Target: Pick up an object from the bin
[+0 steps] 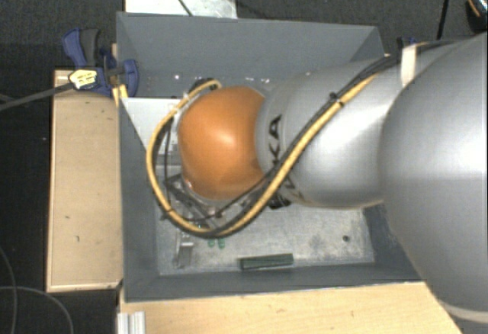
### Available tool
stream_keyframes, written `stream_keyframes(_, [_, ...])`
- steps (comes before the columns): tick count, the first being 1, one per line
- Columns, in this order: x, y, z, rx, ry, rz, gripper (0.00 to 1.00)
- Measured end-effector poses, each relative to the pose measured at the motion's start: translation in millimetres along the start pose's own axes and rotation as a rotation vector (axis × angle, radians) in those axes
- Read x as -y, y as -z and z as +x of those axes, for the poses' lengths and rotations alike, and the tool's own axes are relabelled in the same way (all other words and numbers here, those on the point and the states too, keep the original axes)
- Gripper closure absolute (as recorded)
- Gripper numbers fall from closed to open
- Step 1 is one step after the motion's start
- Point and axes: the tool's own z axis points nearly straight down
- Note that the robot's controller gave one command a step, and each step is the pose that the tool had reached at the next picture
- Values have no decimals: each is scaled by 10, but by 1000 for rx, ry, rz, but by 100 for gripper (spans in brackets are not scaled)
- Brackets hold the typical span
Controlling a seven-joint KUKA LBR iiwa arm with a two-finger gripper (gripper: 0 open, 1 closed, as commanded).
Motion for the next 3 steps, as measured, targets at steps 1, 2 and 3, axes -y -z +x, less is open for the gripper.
stream_keyframes(1, [521,-1019,-946,7,-142,0,0])
stream_keyframes(2, [1385,-668,-1097,14,33,1,0])
stream_keyframes(3, [1195,-432,-1094,13,-7,-4,0])
